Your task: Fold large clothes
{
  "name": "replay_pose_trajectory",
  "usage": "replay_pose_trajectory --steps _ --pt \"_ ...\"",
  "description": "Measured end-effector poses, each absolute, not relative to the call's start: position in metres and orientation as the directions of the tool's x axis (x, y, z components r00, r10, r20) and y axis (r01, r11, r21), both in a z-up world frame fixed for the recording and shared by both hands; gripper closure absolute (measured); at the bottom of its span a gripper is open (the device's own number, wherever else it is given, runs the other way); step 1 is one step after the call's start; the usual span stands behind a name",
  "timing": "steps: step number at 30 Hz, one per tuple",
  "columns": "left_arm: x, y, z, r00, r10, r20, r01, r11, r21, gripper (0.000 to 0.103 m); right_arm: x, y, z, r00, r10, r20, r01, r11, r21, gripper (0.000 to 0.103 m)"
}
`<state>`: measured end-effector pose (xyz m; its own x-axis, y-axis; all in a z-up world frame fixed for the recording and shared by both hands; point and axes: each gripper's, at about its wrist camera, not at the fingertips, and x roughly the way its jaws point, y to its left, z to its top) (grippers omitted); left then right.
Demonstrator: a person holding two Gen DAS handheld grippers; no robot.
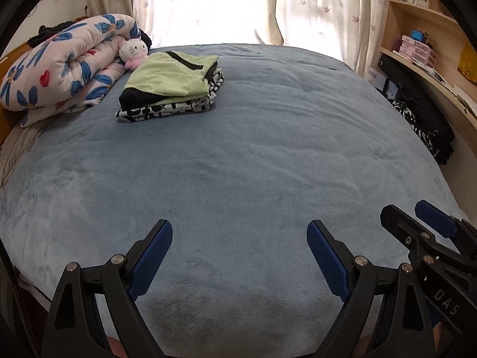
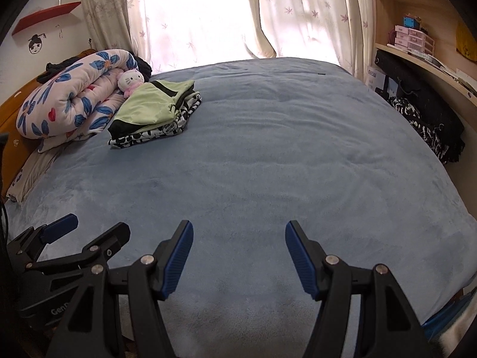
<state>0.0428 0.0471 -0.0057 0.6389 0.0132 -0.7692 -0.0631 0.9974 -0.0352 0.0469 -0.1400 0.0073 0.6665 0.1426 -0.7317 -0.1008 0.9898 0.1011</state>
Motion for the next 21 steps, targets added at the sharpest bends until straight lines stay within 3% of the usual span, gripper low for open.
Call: replay_pose_trajectory --steps 21 --pt "0.049 0.042 -0.013 0.613 0.023 -0.79 -0.071 0.997 -0.025 0.012 0.053 -0.147 -0.006 0.641 0.147 -0.754 -0.086 0.989 0.121 0.038"
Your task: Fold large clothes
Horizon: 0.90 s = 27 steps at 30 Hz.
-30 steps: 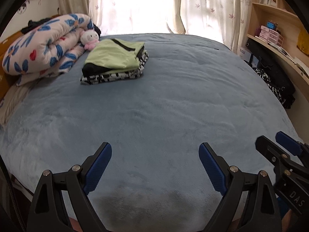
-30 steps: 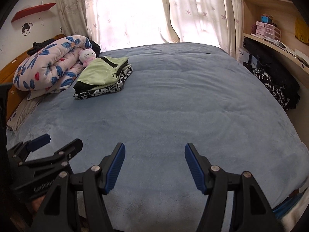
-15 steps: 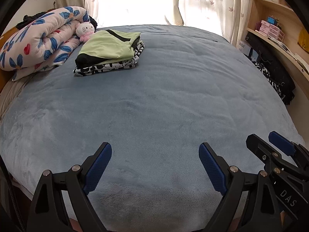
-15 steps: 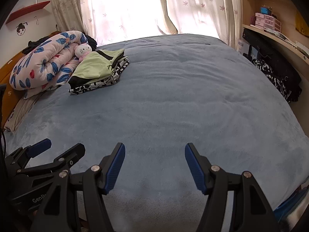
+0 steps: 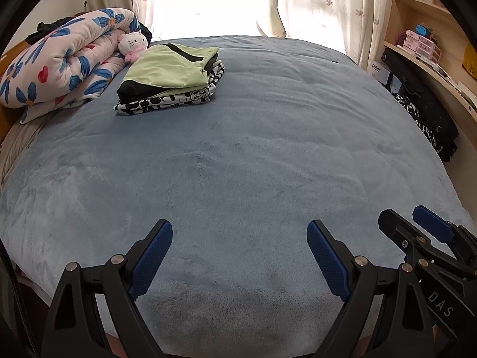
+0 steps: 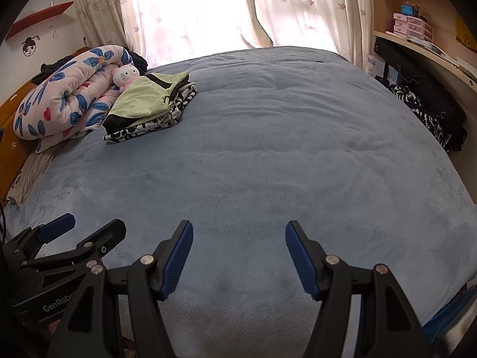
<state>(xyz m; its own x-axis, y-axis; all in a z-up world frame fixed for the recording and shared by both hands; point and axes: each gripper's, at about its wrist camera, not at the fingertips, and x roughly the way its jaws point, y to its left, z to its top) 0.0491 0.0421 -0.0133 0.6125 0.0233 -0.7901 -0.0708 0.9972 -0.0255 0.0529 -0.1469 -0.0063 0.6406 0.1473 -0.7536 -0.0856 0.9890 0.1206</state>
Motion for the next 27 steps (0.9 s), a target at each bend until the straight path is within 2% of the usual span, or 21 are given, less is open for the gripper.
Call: replay_pose_trajectory --steps 27 --pt "0.0442 0.0369 -0.0087 0.618 0.04 -0.785 -0.075 0.997 -0.008 0.013 0.051 -0.1485 -0.0052 0.646 0.157 -0.747 -0.087 0.987 0.132 0.038"
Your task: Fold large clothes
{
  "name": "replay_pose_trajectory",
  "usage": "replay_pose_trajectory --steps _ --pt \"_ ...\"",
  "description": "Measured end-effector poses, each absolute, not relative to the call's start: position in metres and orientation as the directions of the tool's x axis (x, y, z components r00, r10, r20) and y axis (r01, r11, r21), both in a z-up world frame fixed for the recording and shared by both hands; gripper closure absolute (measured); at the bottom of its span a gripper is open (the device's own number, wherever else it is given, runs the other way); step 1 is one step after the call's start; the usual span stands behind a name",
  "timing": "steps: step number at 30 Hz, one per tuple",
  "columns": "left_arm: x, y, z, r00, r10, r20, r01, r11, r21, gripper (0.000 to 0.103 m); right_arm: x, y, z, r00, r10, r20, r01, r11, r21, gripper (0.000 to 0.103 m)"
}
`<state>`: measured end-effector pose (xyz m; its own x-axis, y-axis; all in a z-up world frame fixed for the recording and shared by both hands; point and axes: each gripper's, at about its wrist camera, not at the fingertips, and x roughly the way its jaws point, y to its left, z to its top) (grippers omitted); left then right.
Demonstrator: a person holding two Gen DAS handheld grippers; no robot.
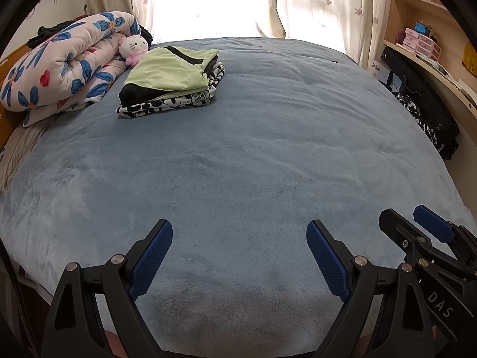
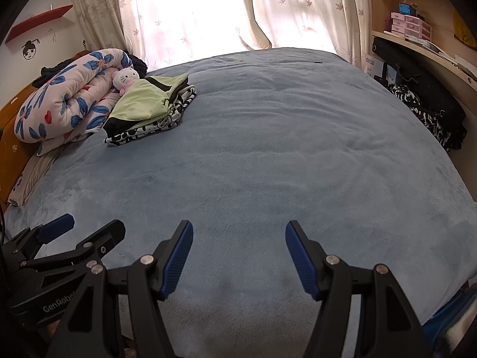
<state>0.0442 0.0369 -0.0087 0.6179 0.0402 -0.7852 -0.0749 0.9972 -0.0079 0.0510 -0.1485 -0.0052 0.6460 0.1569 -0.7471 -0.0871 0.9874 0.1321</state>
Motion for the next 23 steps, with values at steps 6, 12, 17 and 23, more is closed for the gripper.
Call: replay_pose_trajectory --steps 6,12,17,23 --pt "0.0437 0.0376 -0.0092 0.616 0.037 -0.787 -0.072 0.997 -0.009 0.013 0.0509 -0.1485 -0.0053 0.646 0.157 -0.747 -0.087 0.987 0.132 0.038" --pt "0.0441 0.0401 -0.0104 0.613 0.031 -0.79 -0.066 0.998 -0.012 0.014 0.0509 -0.1485 -0.0055 0.645 0.157 -0.748 -0.087 0.987 0.132 0.038" --pt "0.0443 0.041 -0.0114 0.612 0.033 -0.79 -0.065 0.998 -0.009 0.014 0.0501 -0.1481 -0.0062 0.644 0.156 -0.749 -0.085 0.988 0.132 0.038" --pt "0.0448 0.0414 -0.0124 0.608 0.023 -0.794 -0.061 0.998 -0.018 0.015 0.0478 -0.1494 -0.0086 0.642 0.149 -0.752 -0.08 0.989 0.128 0.038"
